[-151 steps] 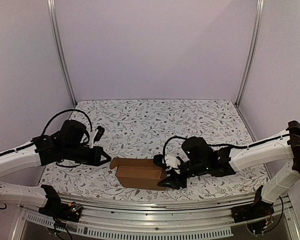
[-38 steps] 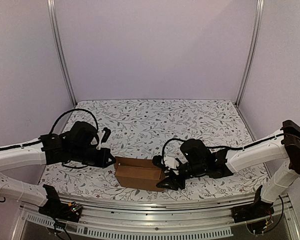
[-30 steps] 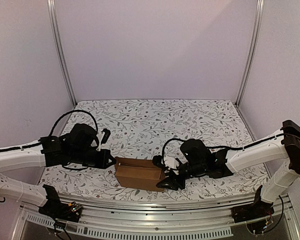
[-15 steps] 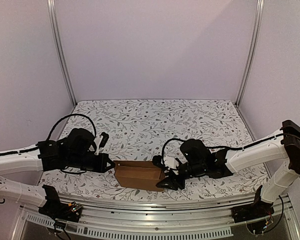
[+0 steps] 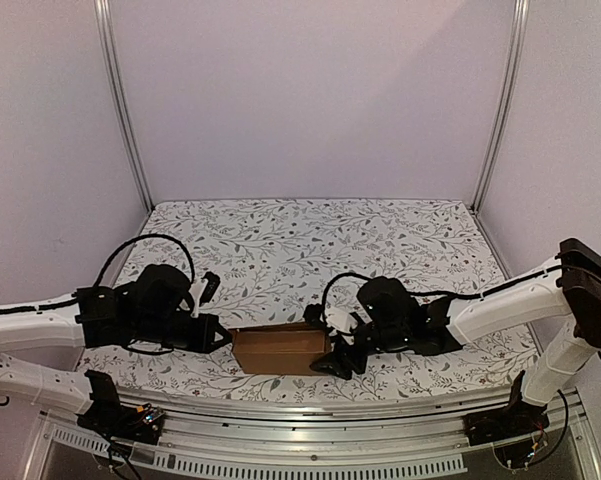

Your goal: Fold the paper box

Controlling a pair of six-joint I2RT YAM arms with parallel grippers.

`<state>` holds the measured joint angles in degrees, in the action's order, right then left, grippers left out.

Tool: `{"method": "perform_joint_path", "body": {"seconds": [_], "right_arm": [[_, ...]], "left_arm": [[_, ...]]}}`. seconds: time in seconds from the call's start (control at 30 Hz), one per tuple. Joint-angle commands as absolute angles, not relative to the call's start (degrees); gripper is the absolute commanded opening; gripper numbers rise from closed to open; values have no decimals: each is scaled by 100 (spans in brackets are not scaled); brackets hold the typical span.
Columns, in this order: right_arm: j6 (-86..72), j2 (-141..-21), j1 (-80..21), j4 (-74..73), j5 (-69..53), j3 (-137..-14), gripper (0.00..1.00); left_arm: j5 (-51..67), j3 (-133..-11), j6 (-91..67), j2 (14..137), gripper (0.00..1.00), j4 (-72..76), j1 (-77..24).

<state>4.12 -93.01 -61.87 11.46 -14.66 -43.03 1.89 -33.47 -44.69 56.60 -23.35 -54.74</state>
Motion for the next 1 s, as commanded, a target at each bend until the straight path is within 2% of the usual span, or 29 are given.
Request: {"method": "perform_joint_path", "body": {"seconds": [0.0, 0.03, 0.07, 0.37, 0.63, 0.77, 0.9, 0.97], "right_arm": [[284, -9121, -6223, 1176, -1313, -4372, 76], [275, -9043, -6230, 1154, -1298, -4358, 94], [273, -8991, -6231, 1118, -1288, -4359, 98], [330, -8320, -6223, 604, -1118, -4231, 99], [237, -7183, -6216, -584, -353, -4300, 99], [-405, -6823, -6223, -1384, 135, -4658, 99], [-403, -6703, -6235, -1764, -389, -4816, 99], [-413, -6676, -6412, -1931, -218, -4858, 99]], "left_arm": [[192, -3189, -4529, 5673, 0, -2570, -5607], [162, -3204, -4531, 5677, 0, -2581, -5607], [140, -3224, -4531, 5682, 0, -2585, -5612], [18, -3302, -4611, 5782, 0, -2568, -5613], [18, -3357, -4706, 5900, 0, -2449, -5621], [-202, -3368, -4893, 5965, 0, -2353, -5628], [-354, -3349, -5100, 5990, 0, -2277, -5655], [-435, -3349, -5207, 5977, 0, -2261, -5688]]}}
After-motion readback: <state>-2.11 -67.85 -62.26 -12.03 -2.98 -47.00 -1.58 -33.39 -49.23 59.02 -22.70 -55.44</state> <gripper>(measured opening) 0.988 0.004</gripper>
